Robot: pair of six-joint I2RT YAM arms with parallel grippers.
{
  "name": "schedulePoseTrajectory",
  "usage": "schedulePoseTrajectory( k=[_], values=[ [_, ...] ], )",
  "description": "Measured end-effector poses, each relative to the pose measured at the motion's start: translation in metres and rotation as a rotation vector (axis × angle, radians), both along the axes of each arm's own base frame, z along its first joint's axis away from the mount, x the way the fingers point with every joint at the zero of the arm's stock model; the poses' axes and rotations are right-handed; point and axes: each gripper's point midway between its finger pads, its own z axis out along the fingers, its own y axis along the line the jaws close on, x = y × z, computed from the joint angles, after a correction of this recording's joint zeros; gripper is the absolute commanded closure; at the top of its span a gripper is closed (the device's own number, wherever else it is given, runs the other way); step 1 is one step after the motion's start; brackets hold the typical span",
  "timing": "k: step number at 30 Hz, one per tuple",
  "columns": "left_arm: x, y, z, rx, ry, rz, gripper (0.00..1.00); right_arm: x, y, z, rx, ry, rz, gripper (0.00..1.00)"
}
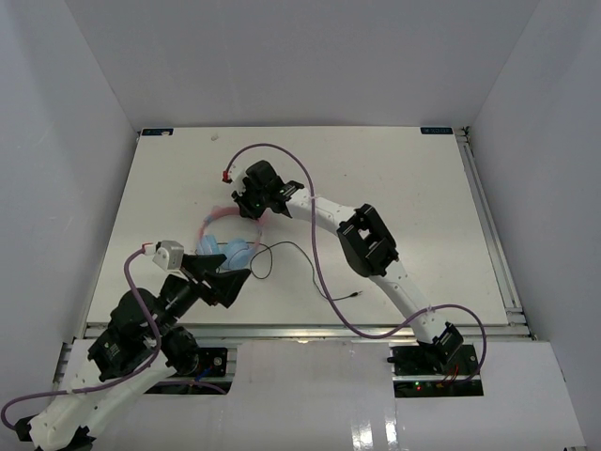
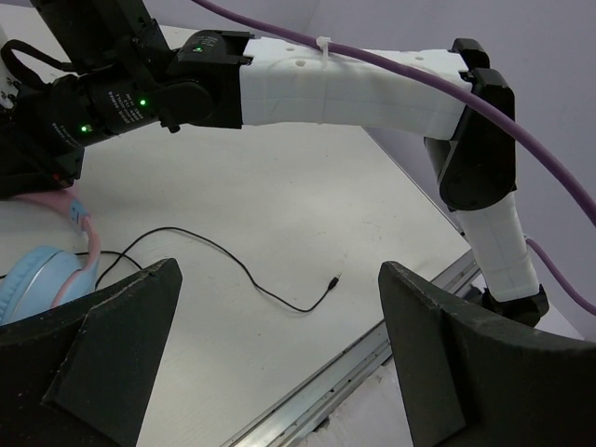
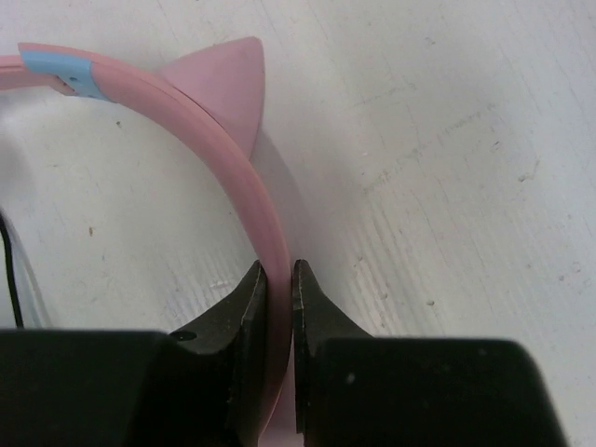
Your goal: Wrap the headphones
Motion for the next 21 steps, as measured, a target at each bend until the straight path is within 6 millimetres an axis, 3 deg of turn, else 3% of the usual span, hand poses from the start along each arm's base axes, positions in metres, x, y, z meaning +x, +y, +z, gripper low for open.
schedulePoseTrajectory(
  k=[4, 7, 9, 12, 14, 16, 18, 21],
  values=[
    [0.011, -0.010, -0.018, 0.074, 0.062, 0.005, 0.02, -0.010, -0.037, 0.009, -0.027, 0.066, -0.034, 0.92],
    [0.019, -0.020, -0.037, 0.136, 0.127, 0.007, 0.02, -0.023, -0.109, 0.031, -0.077, 0.125, -0.125, 0.92],
    [0.023, -0.026, -0.046, 0.157, 0.157, 0.002, 0.02, -0.020, -0.162, 0.067, -0.069, 0.101, -0.213, 0.92],
    [0.028, -0.036, -0.049, 0.149, 0.172, -0.008, 0.02, -0.009, -0.238, 0.136, 0.013, -0.042, -0.378, 0.92],
    [0.034, -0.043, -0.051, 0.143, 0.190, -0.008, 0.02, -0.018, -0.287, 0.178, 0.061, -0.174, -0.490, 0.92],
    [0.040, -0.053, -0.059, 0.149, 0.225, -0.013, 0.02, -0.041, -0.318, 0.202, 0.084, -0.277, -0.542, 0.92],
    [0.044, -0.064, -0.075, 0.164, 0.279, -0.023, 0.02, -0.062, -0.336, 0.207, 0.093, -0.327, -0.558, 0.92],
    [0.045, -0.078, -0.105, 0.198, 0.361, -0.048, 0.02, -0.079, -0.362, 0.194, 0.079, -0.334, -0.592, 0.92]
  ],
)
